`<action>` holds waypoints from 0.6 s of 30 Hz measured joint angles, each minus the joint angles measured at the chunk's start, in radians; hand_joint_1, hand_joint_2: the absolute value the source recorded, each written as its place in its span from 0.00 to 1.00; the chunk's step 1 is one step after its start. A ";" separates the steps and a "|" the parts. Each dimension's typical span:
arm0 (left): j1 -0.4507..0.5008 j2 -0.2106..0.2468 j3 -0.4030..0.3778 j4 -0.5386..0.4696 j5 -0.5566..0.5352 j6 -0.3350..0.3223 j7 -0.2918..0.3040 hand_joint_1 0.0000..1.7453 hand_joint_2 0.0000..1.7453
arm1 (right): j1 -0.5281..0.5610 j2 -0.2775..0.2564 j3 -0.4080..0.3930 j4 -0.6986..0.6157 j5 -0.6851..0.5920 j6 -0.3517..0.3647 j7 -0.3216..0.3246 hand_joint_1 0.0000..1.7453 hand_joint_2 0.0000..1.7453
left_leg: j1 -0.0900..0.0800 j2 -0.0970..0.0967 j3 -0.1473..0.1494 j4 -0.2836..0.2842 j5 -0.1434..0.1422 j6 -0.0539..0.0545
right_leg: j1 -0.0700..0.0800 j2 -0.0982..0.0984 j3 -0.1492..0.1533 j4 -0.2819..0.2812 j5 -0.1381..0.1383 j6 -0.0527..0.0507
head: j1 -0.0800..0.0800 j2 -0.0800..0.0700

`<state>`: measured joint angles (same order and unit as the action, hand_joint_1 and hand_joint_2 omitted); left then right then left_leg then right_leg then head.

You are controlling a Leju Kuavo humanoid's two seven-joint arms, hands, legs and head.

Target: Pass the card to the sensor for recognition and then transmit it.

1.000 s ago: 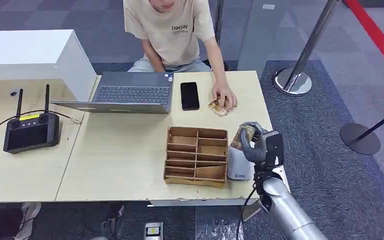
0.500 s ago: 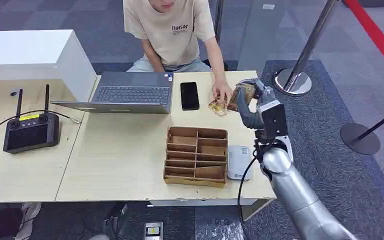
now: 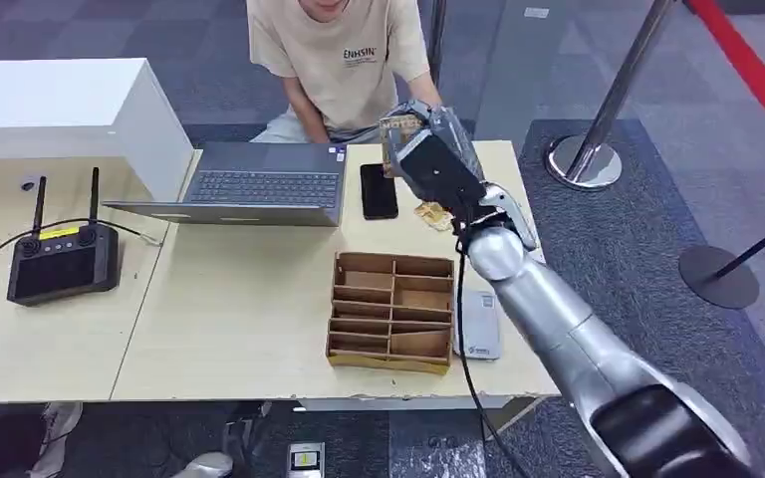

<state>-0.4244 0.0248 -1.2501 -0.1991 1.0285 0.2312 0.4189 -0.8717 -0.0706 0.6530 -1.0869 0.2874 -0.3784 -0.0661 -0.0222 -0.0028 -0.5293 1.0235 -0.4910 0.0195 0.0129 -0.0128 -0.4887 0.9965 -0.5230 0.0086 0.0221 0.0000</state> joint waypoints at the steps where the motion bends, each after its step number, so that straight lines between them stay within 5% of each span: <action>1: -0.002 -0.002 -0.005 0.000 -0.006 -0.005 0.003 0.00 0.00 | -0.015 0.005 0.018 0.027 0.058 -0.007 0.029 1.00 1.00 | 0.000 0.000 0.000 0.000 0.000 0.000 | 0.000 0.000 0.000 0.000 0.000 0.000 | 0.001 0.000; 4: -0.009 -0.005 -0.018 0.000 -0.019 -0.023 0.021 0.00 0.00 | -0.061 0.023 0.086 0.112 0.250 -0.007 0.120 1.00 1.00 | 0.000 0.000 0.000 0.000 0.000 0.000 | 0.000 0.000 0.000 0.000 0.000 0.000 | 0.000 0.000; 11: -0.021 -0.005 -0.036 0.000 0.002 -0.026 0.018 0.00 0.00 | -0.169 0.073 0.281 0.248 0.699 0.058 0.207 1.00 1.00 | 0.000 0.000 -0.001 0.000 0.000 0.000 | 0.000 0.000 -0.001 0.000 0.000 0.000 | 0.000 0.000; 18: -0.032 -0.004 -0.043 0.001 0.007 -0.027 0.026 0.00 0.00 | -0.225 0.119 0.407 0.339 0.856 0.058 0.242 1.00 1.00 | 0.001 0.000 -0.001 0.000 0.000 0.000 | 0.001 0.000 -0.002 0.000 0.000 0.000 | 0.000 0.000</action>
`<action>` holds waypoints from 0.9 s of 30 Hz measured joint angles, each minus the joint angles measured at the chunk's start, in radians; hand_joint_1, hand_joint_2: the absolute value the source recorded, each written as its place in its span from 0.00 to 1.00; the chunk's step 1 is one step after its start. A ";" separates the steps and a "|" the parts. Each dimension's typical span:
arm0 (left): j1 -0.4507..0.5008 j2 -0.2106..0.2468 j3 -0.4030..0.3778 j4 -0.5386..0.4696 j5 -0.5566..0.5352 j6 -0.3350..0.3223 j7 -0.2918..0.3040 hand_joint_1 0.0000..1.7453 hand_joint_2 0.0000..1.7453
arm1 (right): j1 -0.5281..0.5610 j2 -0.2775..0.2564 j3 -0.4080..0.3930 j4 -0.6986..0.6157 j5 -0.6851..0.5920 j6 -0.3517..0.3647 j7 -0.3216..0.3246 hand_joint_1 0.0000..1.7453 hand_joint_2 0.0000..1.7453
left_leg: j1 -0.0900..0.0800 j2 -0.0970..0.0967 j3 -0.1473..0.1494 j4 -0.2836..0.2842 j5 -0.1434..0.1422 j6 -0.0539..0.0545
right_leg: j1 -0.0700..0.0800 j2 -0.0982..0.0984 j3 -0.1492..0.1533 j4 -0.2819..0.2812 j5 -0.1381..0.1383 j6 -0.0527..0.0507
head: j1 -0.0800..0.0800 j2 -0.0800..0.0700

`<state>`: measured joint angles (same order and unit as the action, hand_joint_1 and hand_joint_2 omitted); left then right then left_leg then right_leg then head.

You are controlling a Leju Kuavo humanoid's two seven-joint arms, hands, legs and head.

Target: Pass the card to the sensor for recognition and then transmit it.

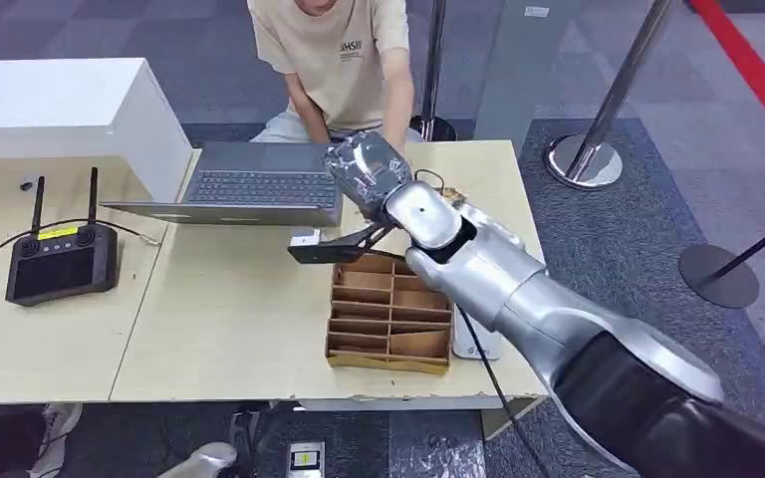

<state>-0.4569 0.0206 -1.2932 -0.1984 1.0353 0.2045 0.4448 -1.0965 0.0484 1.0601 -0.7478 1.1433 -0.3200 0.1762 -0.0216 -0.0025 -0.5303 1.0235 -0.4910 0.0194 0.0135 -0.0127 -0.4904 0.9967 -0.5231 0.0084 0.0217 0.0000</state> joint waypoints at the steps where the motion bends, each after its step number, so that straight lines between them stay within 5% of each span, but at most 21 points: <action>1: 0.000 0.000 0.000 0.000 0.002 0.005 0.000 0.00 0.00 | -0.004 0.003 0.011 0.013 0.008 -0.005 0.003 1.00 1.00 | 0.000 0.000 0.000 0.000 0.000 0.000 | 0.000 0.000 0.000 0.000 0.000 0.000 | 0.000 0.000; 14: -0.002 0.002 -0.018 0.002 0.011 0.016 0.016 0.00 0.00 | -0.007 0.021 0.080 0.148 0.039 -0.026 0.009 1.00 1.00 | 0.000 0.000 0.000 0.001 0.000 0.000 | 0.000 0.000 0.000 0.000 0.000 0.000 | 0.000 0.000; 15: -0.002 0.002 -0.019 0.002 0.011 0.013 0.017 0.00 0.00 | -0.007 0.020 0.084 0.156 0.036 -0.027 0.009 0.64 1.00 | 0.000 0.000 0.000 0.001 0.000 0.000 | 0.000 0.000 0.000 0.000 0.000 0.000 | 0.000 0.000; 16: -0.002 0.002 -0.020 0.002 0.011 0.013 0.021 0.00 0.00 | -0.006 0.020 0.086 0.163 0.031 -0.028 0.010 0.00 0.00 | 0.000 0.000 0.000 0.001 0.000 0.000 | 0.000 0.000 0.000 0.000 0.000 0.000 | 0.000 0.000; 23: -0.004 0.007 -0.033 0.004 0.011 0.006 0.034 0.00 0.00 | -0.002 0.018 0.075 0.208 -0.061 -0.040 0.018 0.00 0.00 | 0.000 0.000 0.000 0.001 0.000 0.000 | 0.000 0.000 0.000 0.000 0.000 0.000 | 0.000 0.000; 27: -0.006 0.008 -0.042 0.005 0.019 0.005 0.032 0.00 0.00 | 0.004 0.014 0.037 0.227 -0.152 -0.115 0.003 0.00 0.00 | 0.000 0.000 0.001 0.001 0.000 0.000 | 0.000 0.000 0.000 0.000 0.000 0.000 | 0.000 0.000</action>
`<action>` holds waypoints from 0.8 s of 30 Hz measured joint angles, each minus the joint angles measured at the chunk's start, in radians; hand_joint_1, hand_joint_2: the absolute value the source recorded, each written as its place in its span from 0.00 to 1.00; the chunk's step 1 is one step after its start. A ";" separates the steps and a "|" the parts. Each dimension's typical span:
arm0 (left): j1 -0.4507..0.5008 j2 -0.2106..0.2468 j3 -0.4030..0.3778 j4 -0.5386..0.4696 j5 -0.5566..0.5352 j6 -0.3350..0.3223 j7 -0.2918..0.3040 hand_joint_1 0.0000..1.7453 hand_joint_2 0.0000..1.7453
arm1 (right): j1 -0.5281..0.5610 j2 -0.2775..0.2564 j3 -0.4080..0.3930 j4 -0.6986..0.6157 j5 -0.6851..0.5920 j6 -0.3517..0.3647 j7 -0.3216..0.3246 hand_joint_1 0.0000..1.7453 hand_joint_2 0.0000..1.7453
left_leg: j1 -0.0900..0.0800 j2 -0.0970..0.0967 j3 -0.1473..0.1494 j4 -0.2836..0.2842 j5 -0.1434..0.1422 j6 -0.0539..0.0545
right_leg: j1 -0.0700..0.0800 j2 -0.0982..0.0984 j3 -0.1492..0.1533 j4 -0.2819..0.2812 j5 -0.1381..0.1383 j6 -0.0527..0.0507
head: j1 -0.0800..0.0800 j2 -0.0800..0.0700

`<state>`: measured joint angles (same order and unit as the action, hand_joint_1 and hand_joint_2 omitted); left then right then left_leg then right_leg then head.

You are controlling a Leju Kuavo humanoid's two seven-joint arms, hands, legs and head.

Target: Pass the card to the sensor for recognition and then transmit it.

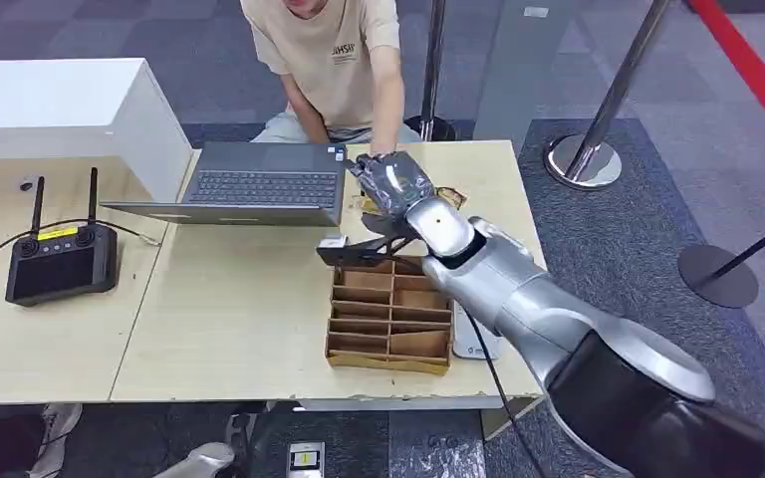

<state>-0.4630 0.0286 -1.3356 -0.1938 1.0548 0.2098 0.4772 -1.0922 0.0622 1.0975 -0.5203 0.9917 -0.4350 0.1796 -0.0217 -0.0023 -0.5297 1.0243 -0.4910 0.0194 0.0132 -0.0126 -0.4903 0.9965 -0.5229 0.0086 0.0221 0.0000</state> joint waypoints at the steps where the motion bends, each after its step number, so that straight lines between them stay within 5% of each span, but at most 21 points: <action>1: 0.000 0.000 -0.001 0.000 0.001 0.000 -0.001 0.00 0.00 | 0.003 -0.003 -0.013 0.002 -0.028 -0.023 -0.010 0.00 0.00 | 0.000 0.000 0.000 0.000 0.000 0.000 | 0.000 0.000 0.000 0.000 0.000 0.000 | 0.000 0.000; 9: 0.003 0.004 -0.007 0.001 0.014 -0.012 -0.006 0.00 0.00 | 0.047 -0.024 -0.149 -0.022 -0.334 -0.122 -0.152 0.00 0.00 | 0.000 0.000 0.000 0.000 0.000 0.000 | 0.000 0.000 0.001 0.000 0.000 0.000 | 0.000 0.000; 18: 0.013 0.020 -0.007 0.004 0.051 -0.012 -0.040 0.00 0.00 | 0.159 -0.036 -0.336 -0.127 -0.901 0.136 -0.430 0.00 0.00 | 0.000 0.000 0.001 0.000 0.000 0.000 | 0.000 0.000 0.001 0.000 0.000 0.000 | 0.000 0.000; 24: 0.033 0.034 -0.006 0.004 0.084 0.018 -0.071 0.00 0.00 | 0.309 -0.052 -0.445 -0.265 -1.206 0.218 -0.537 0.00 0.00 | 0.000 0.000 0.001 0.000 0.000 0.000 | 0.000 0.000 0.001 0.000 0.000 0.000 | 0.000 0.000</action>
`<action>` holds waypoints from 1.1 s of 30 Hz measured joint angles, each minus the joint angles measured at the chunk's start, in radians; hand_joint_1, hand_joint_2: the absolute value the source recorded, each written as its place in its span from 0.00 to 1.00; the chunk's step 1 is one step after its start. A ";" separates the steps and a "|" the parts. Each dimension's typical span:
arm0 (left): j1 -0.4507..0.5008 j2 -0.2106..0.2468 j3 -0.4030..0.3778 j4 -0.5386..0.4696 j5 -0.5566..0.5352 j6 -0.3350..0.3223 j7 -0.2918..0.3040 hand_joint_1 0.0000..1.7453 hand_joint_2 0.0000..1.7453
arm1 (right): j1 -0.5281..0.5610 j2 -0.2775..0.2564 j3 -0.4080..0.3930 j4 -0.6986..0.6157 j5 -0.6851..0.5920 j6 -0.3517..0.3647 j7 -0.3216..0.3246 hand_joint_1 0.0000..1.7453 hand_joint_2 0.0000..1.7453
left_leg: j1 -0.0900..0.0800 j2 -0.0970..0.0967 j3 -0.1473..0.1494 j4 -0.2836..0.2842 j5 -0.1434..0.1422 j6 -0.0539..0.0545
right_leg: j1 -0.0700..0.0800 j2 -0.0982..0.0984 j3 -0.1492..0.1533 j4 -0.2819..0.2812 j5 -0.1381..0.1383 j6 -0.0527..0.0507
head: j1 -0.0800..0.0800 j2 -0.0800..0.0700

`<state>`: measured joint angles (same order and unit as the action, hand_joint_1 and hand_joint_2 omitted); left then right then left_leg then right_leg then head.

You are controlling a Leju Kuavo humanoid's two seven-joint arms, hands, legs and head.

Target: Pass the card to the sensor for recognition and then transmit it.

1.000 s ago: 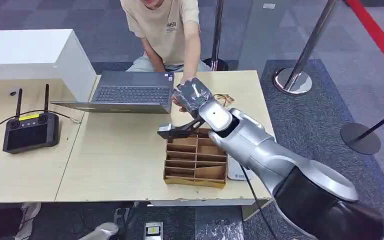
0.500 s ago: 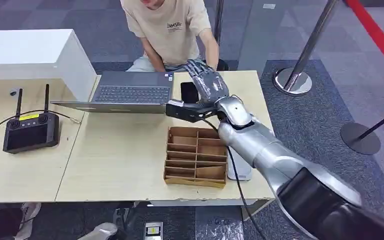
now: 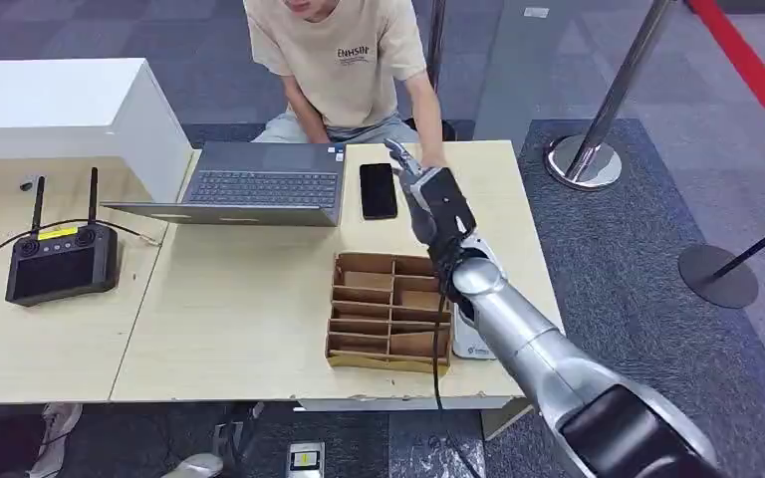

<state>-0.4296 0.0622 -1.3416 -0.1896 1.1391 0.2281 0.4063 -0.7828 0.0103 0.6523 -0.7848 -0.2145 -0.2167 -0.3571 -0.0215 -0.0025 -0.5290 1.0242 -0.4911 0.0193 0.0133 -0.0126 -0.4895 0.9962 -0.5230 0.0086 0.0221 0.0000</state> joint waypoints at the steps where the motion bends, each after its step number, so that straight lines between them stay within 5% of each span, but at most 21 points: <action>1: 0.004 0.002 0.000 0.000 0.004 0.003 -0.002 0.00 0.00 | 0.030 -0.005 -0.015 -0.034 -0.026 0.003 -0.005 0.00 0.00 | 0.000 0.000 0.000 0.000 0.000 0.000 | 0.000 0.000 0.000 0.000 0.000 0.000 | 0.000 0.000; 15: 0.044 0.033 0.008 0.000 0.051 0.035 -0.045 0.00 0.00 | 0.313 -0.059 -0.071 -0.407 -0.120 0.010 -0.012 0.00 0.00 | 0.000 0.000 0.000 0.000 0.000 0.000 | 0.000 0.000 0.000 0.000 0.000 0.000 | 0.000 0.000; 33: 0.064 0.040 0.035 0.000 0.098 0.068 -0.072 0.00 0.00 | 0.421 -0.102 -0.064 -0.650 -0.077 -0.014 0.054 0.00 0.00 | 0.000 0.000 0.000 0.000 0.000 0.000 | 0.000 0.000 0.001 0.000 0.000 0.000 | 0.000 0.000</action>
<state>-0.3655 0.1026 -1.3065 -0.1892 1.2375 0.2960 0.3342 -0.3618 -0.0919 0.5882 -1.4344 -0.2918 -0.2304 -0.3029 -0.0217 -0.0021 -0.5286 1.0241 -0.4910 0.0193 0.0132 -0.0125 -0.4888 0.9961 -0.5230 0.0086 0.0221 0.0000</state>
